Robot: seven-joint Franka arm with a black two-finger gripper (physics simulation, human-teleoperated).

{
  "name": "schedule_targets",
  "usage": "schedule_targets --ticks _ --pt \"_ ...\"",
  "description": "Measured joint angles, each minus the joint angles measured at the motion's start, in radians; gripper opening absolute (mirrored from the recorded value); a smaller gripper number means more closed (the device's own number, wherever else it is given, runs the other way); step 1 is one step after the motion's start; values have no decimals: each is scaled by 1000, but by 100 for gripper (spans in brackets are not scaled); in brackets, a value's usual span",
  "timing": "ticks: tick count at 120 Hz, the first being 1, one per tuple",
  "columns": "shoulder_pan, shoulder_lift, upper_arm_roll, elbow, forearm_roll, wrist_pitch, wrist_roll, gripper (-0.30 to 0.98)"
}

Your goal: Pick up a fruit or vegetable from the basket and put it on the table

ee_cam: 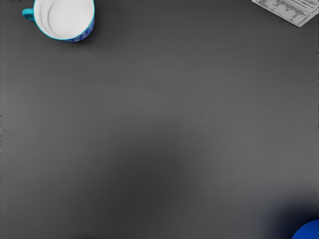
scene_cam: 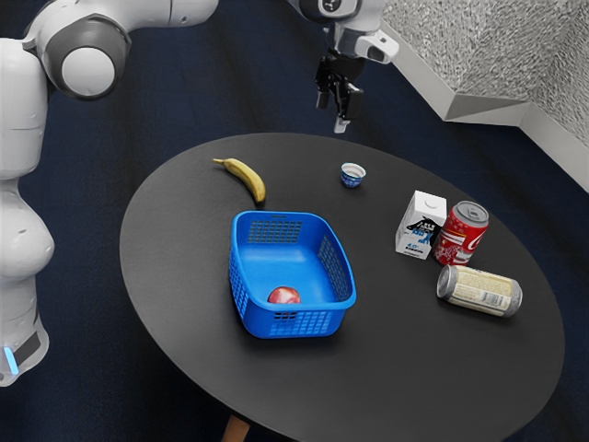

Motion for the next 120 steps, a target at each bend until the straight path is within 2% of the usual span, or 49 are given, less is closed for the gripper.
schedule_targets --ticks 35,44,55,77,100,111,120 --pt "-23 -34 -8 2 18 -7 0 69" --pt "-87 -103 -9 3 51 -32 1 69" --pt "-249 -148 -14 3 111 -69 4 69" --pt "-477 -193 -16 0 80 -151 72 69" --pt "-696 -184 -8 -11 -5 -212 139 69" --pt "-776 -179 18 -33 -43 -211 158 68" --pt "-788 -184 38 -36 -62 -208 172 68"
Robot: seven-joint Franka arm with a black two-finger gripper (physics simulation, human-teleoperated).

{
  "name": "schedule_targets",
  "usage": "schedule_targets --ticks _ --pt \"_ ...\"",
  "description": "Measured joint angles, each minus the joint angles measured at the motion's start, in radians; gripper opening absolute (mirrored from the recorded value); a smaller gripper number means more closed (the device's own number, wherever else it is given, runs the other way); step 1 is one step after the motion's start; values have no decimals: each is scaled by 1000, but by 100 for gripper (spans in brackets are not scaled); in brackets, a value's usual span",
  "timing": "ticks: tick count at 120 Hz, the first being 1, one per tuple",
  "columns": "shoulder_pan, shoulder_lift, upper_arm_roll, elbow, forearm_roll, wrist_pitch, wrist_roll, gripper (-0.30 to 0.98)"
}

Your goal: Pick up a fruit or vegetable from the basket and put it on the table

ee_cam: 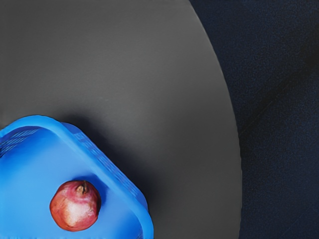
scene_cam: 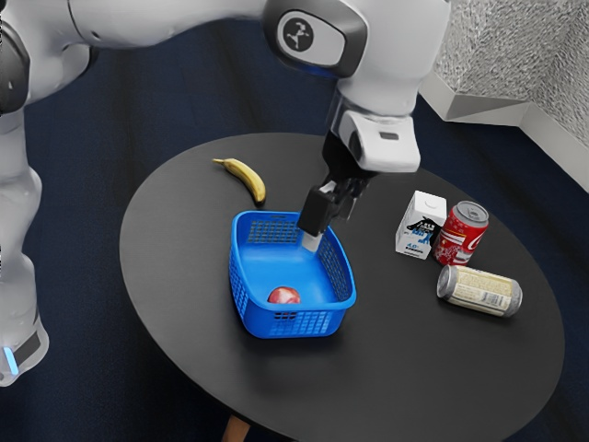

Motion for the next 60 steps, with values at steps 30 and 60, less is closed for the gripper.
schedule_targets --ticks 30,60 --pt "162 0 26 13 47 33 54 69" --pt "484 3 29 15 99 84 102 69"
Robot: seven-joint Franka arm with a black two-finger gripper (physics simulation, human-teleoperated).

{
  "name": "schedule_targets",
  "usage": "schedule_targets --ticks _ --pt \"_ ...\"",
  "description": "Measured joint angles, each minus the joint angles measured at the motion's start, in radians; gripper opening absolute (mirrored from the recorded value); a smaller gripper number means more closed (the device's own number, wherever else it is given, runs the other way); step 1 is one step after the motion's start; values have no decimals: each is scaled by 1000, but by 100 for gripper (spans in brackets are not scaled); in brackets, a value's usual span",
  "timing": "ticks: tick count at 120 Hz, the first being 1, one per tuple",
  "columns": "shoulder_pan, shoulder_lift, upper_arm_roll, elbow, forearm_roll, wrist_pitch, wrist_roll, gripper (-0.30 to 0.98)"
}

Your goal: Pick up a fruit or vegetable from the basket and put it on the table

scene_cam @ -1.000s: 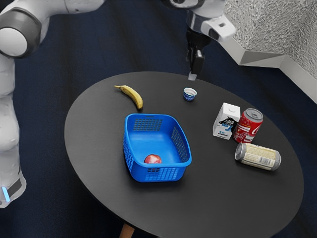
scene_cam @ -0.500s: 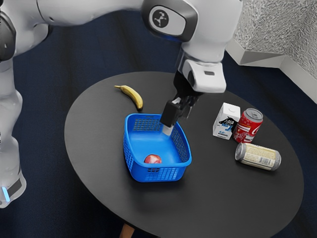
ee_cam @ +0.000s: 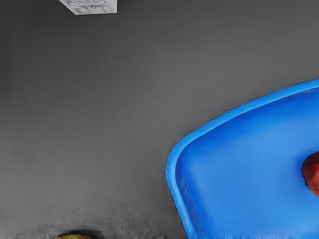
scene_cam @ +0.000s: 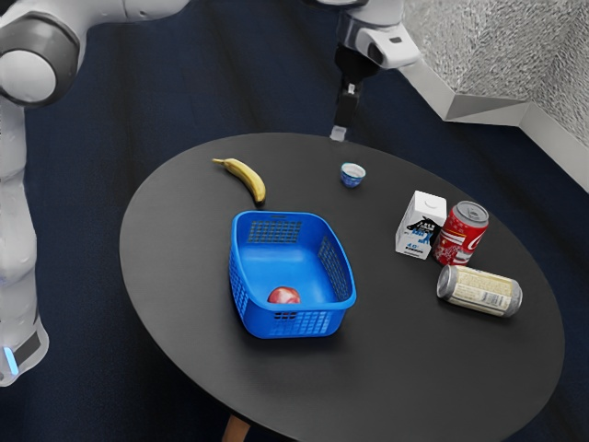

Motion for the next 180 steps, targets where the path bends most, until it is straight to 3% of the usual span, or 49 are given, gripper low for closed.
schedule_targets --ticks 12,20,26,30,35,40,56,74,78,83,88,92,98,103,109,128,160,180 --pt "118 1 0 0 3 7 14 69" --pt "69 2 111 -1 1 9 21 69" --pt "162 2 49 -1 -4 10 27 69" --pt "141 2 86 -1 -7 11 30 69" --pt "170 4 65 -2 -11 12 35 69" --pt "123 5 113 -3 -15 13 39 69" --pt "100 11 62 -4 -25 14 50 69" --pt "-140 13 118 -8 -35 15 59 69" --pt "-130 18 62 -8 -33 15 61 69" --pt "-232 23 115 -7 -34 16 63 69" --pt "-198 28 42 -7 -35 16 65 68" --pt "-269 30 96 -5 -32 16 67 68" --pt "-215 33 35 -6 -42 16 69 68" --pt "-242 34 78 -6 -44 16 70 68" --pt "-154 35 21 -6 -48 16 72 68" --pt "-97 36 51 -9 -45 16 76 69" --pt "-204 33 85 -32 -44 16 82 69" --pt "-211 30 84 -39 -48 -2 60 69"
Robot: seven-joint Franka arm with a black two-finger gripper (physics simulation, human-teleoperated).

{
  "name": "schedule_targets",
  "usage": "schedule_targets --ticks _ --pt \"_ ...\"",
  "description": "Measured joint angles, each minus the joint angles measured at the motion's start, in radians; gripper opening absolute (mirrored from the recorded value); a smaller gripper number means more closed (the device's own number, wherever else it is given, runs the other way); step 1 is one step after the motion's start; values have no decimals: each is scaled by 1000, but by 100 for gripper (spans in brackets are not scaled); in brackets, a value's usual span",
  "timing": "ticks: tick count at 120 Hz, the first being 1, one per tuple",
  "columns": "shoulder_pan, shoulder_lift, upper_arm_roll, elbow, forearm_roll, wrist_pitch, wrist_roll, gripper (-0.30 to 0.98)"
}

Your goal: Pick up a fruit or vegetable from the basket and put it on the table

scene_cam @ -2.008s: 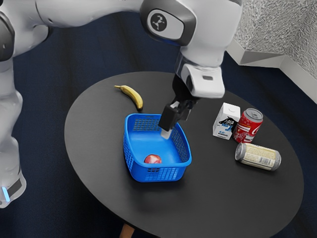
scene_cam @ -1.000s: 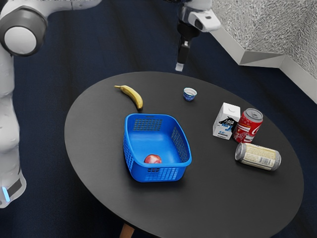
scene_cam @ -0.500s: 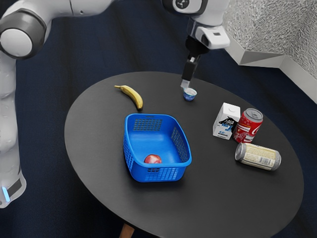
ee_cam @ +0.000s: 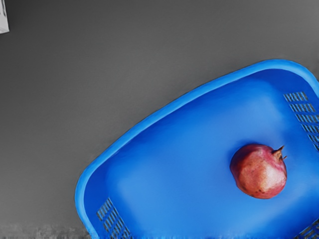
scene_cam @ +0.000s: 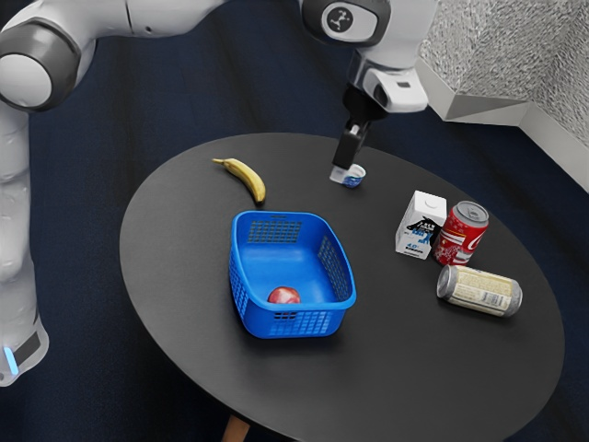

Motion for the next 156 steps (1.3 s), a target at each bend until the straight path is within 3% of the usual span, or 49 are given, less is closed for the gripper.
schedule_targets --ticks 70,104,156 --pt "-42 -90 7 -208 -90 -5 -266 69" --pt "-36 -81 12 -287 -104 121 -358 69" --pt "-48 -86 11 -400 -203 170 -449 69"
